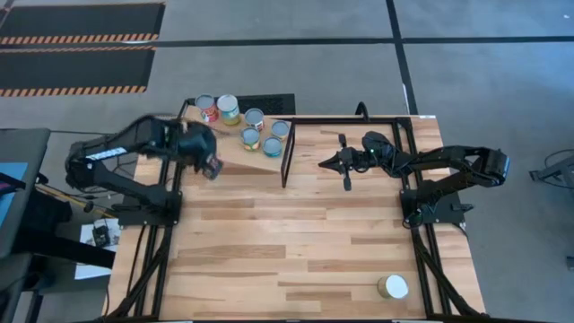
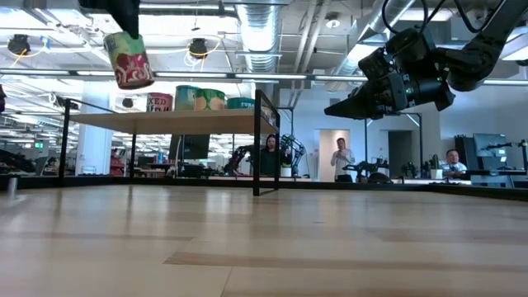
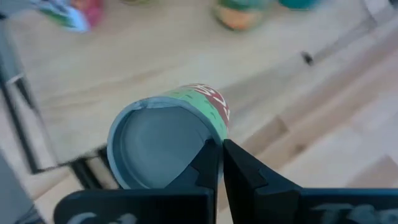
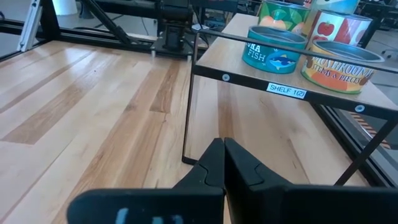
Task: Pick and place cans onto a shelf
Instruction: Put the canned spaghetti sauce on the shelf
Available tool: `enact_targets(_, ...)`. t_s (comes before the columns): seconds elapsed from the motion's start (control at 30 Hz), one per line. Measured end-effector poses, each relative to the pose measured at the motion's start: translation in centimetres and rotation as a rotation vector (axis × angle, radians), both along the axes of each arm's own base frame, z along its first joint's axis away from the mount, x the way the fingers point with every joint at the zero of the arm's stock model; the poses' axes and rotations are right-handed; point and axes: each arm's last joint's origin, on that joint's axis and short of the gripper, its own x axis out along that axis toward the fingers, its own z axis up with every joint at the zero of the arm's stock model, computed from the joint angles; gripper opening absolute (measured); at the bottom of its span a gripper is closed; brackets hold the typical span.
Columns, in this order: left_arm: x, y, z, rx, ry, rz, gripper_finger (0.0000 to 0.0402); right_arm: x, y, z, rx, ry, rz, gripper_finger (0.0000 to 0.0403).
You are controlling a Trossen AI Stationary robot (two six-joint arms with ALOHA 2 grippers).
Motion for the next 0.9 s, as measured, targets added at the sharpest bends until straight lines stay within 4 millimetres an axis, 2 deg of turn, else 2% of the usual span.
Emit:
enact_targets(0.27,-1.0,6.9,-1.0,-0.087,0.102,0.086,0.0000,0.0,0.0,0.0,-0.001,-0.003,0.000,0.0014)
enact_targets(0.47,-0.7,10.6,-2.6,-0.158,0.172,0.065,0.0000,0.0,0.0,0.0,-0.002,-0.003,0.000,0.0015)
enact_targets(0.67,-0.1,12.8,-3.7,-0.181,0.257,0.025,0.0000,0.0,0.0,0.0,-0.002,-0.004,0.000,0.0014)
enact_targets(0.9,0.5,14.6,-2.2,-0.113,0.270,0.004,0.0000,0.0,0.0,0.0,-0.002,-0.004,0.000,0.0015)
